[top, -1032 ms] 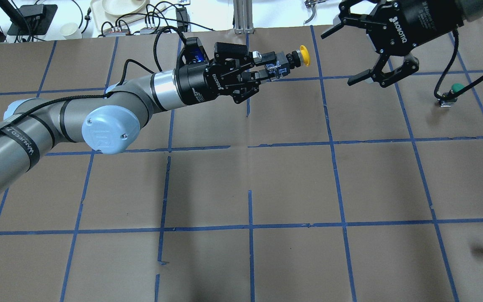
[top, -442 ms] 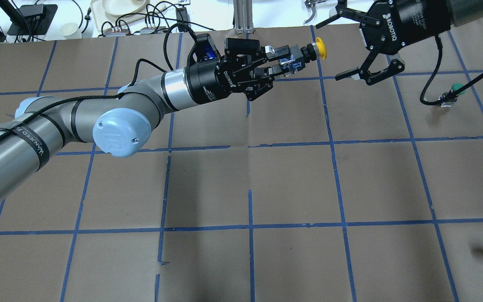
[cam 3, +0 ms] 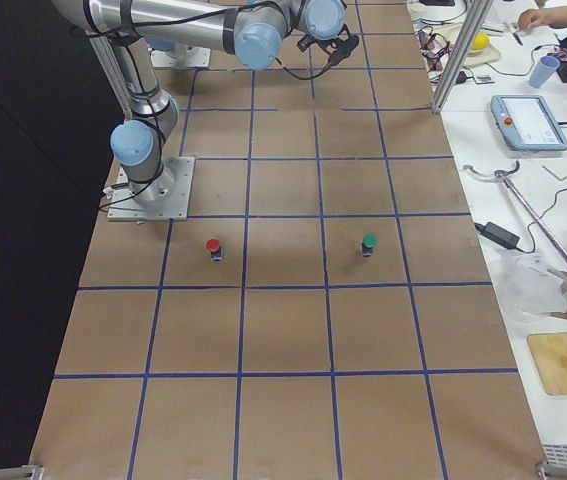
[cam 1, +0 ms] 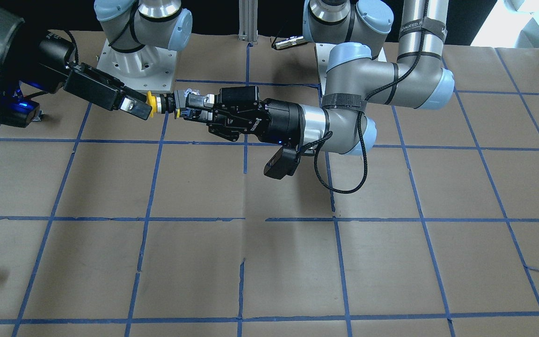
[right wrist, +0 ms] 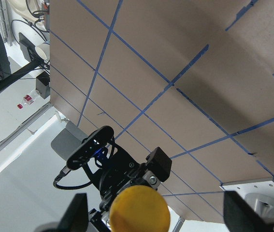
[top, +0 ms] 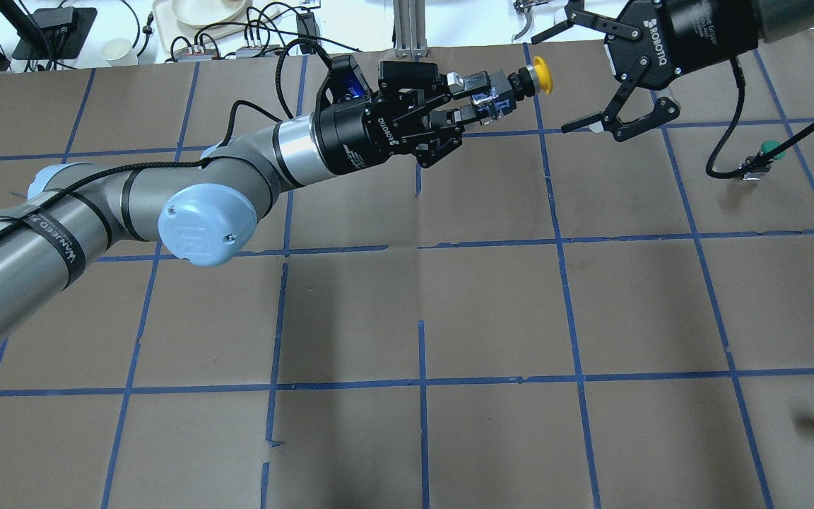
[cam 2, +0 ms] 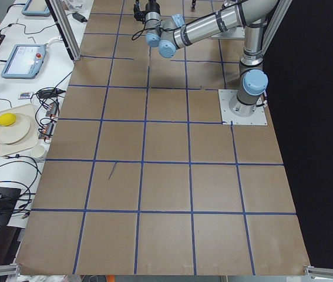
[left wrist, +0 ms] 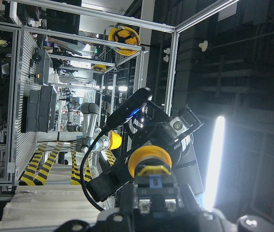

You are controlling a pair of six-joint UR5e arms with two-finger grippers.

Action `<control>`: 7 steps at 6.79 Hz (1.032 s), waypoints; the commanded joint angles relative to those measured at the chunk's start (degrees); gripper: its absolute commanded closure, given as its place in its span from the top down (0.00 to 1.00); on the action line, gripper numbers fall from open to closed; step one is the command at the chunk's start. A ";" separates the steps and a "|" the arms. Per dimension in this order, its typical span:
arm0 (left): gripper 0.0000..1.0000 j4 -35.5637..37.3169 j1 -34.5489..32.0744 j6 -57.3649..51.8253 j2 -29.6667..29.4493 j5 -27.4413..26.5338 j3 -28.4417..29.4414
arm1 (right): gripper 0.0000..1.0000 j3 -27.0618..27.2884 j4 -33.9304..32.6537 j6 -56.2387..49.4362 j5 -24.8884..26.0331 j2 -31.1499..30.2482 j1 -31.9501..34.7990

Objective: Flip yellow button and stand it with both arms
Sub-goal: 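Hold the yellow button up with the left gripper while the right gripper approaches its cap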

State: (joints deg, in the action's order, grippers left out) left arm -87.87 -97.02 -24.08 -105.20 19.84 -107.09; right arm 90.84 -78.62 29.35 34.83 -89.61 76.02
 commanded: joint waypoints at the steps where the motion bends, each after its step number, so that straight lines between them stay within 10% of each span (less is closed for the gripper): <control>1: 0.15 -0.02 -0.01 -0.09 -0.09 -0.15 -0.31 | 0.93 -0.05 0.14 1.76 -2.39 -0.22 0.00; 5: 0.16 -0.11 -0.01 0.00 -0.18 -0.50 -0.40 | 0.82 0.83 0.31 1.76 -2.22 -0.30 0.09; 7: 0.16 -0.11 -0.01 -0.09 -0.35 -0.68 -0.40 | 0.59 0.83 1.10 1.85 -1.96 -0.22 0.09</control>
State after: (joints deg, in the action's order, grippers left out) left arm -87.94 -97.03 -24.15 -105.39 19.26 -107.46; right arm 91.67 -78.08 31.17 32.78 -89.89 76.11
